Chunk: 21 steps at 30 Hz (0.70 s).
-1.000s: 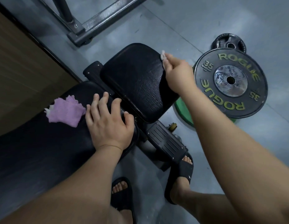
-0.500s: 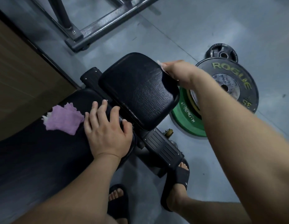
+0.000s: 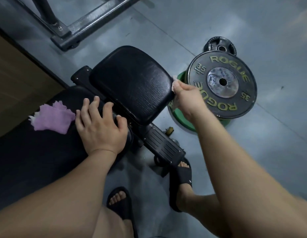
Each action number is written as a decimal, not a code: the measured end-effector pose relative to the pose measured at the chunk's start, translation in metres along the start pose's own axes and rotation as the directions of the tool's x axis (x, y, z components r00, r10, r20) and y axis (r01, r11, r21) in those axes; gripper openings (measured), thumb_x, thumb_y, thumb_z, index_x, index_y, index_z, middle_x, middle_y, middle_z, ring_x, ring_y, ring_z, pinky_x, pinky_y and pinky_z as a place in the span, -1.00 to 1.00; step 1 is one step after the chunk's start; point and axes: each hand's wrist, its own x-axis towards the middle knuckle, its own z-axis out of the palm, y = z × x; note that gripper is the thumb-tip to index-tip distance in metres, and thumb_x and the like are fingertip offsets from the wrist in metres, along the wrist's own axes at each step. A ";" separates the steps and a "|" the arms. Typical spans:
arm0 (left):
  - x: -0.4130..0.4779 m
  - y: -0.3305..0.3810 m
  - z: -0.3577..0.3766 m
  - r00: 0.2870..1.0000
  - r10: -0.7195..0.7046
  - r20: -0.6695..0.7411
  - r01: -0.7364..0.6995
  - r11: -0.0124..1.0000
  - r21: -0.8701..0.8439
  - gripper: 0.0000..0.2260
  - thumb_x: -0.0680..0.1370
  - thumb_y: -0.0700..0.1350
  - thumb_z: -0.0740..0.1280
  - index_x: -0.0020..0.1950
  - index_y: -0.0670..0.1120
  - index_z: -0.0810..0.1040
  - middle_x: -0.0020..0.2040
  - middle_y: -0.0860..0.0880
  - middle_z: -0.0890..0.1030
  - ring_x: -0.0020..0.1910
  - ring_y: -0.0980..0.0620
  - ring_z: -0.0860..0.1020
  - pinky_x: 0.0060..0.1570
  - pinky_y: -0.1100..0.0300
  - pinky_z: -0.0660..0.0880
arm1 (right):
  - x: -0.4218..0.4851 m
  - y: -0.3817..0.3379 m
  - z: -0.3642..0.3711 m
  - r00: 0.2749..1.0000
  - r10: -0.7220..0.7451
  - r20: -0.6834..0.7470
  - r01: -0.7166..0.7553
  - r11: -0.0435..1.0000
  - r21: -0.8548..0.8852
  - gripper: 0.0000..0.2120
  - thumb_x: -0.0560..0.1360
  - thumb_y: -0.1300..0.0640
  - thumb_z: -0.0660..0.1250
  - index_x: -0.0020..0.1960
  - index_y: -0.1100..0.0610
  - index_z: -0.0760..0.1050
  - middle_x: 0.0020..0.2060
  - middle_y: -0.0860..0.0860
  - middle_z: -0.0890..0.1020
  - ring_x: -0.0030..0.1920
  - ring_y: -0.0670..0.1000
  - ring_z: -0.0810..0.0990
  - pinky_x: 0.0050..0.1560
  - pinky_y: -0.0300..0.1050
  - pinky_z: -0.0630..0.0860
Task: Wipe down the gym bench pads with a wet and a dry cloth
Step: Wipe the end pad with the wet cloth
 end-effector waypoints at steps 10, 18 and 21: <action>0.002 -0.001 0.002 1.000 -0.007 -0.004 0.007 1.000 -0.003 -0.61 0.53 0.05 0.23 0.34 0.00 0.49 0.53 -0.13 0.34 0.59 -0.17 0.15 0.55 -0.20 0.05 | -0.013 0.014 0.034 0.975 -0.128 -0.182 0.154 0.978 0.139 -0.68 0.64 0.15 0.33 0.38 0.10 0.56 0.27 -0.12 0.64 0.26 -0.18 0.59 0.41 -0.13 0.46; 0.004 0.000 0.000 1.000 -0.013 0.018 0.013 1.000 0.004 -0.62 0.53 0.03 0.26 0.33 0.00 0.50 0.52 -0.13 0.34 0.59 -0.16 0.15 0.55 -0.20 0.05 | 0.061 -0.048 0.018 0.935 -0.091 0.344 0.183 0.952 -0.246 -0.70 0.64 0.13 0.35 0.37 0.04 0.60 0.20 -0.11 0.69 0.29 -0.13 0.60 0.48 -0.13 0.40; 0.005 -0.002 -0.001 1.000 -0.007 0.023 0.006 1.000 0.022 -0.62 0.52 0.03 0.29 0.33 -0.01 0.51 0.52 -0.14 0.34 0.59 -0.17 0.15 0.54 -0.20 0.05 | 0.086 -0.064 0.034 0.889 -0.060 0.455 0.235 0.910 -0.340 -0.68 0.67 0.11 0.31 0.41 0.00 0.55 0.22 -0.15 0.67 0.31 -0.17 0.57 0.48 -0.17 0.37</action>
